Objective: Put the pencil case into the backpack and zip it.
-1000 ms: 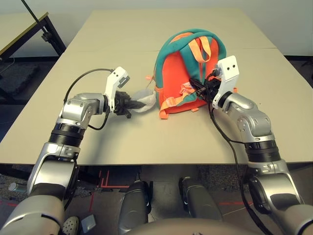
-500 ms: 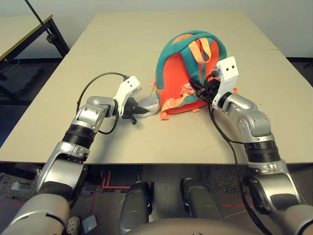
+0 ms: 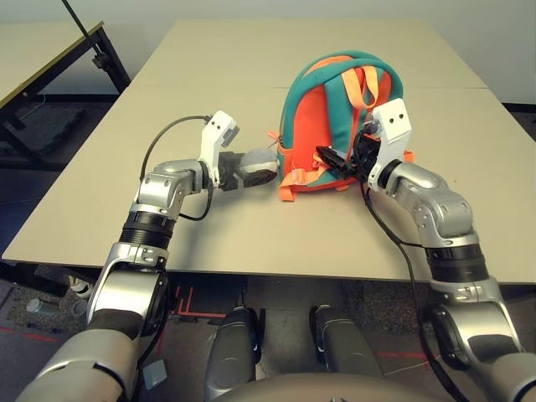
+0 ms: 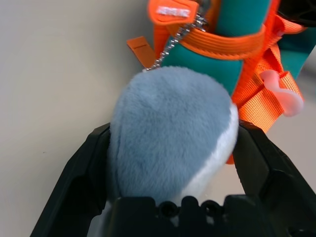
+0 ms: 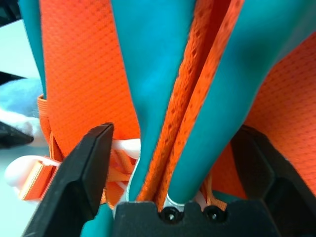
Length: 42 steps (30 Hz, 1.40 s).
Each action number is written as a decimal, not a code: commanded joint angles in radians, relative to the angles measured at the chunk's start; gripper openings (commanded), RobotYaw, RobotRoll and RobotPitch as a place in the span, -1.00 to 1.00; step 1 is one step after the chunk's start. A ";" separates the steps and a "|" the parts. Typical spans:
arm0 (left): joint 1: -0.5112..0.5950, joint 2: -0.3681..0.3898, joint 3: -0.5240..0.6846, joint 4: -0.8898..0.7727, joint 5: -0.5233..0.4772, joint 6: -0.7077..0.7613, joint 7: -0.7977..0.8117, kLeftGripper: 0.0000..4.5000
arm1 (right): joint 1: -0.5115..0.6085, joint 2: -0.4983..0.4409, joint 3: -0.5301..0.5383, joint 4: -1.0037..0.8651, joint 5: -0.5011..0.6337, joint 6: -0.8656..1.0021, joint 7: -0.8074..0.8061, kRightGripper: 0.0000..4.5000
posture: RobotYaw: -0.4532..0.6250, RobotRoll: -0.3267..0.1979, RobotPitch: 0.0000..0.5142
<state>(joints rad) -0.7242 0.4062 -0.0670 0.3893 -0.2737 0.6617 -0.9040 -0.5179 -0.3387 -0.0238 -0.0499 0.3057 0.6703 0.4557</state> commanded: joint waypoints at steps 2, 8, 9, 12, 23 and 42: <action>0.015 0.005 0.019 -0.052 -0.022 0.033 0.011 1.00 | 0.049 -0.049 -0.061 -0.066 0.036 0.081 -0.003 0.99 | -0.45 0.25 -0.47; 0.023 0.021 0.030 -0.089 -0.032 0.067 0.015 1.00 | 0.089 -0.119 -0.135 -0.157 0.138 0.198 0.034 0.99 | -0.46 0.25 -0.44; 0.027 0.024 0.030 -0.094 -0.032 0.069 0.016 1.00 | 0.096 -0.131 -0.149 -0.174 0.162 0.221 0.045 0.99 | -0.47 0.25 -0.43; 0.032 0.029 0.031 -0.097 -0.032 0.072 0.015 1.00 | 0.123 -0.184 -0.198 -0.226 0.264 0.304 0.108 0.99 | -0.48 0.25 -0.42; 0.039 0.043 0.043 -0.095 -0.032 0.072 0.025 1.00 | 0.240 -0.318 -0.328 -0.284 0.461 0.383 0.212 0.99 | -0.50 0.25 -0.42; 0.135 0.027 0.355 -0.018 -0.036 -0.275 0.350 1.00 | 0.264 -0.153 -0.468 0.133 0.127 -0.351 -0.087 0.99 | -0.48 0.25 -0.42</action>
<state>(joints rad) -0.6104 0.4424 0.2657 0.3387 -0.3247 0.4420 -0.5961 -0.2510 -0.4956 -0.4757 0.0546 0.4540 0.3683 0.3876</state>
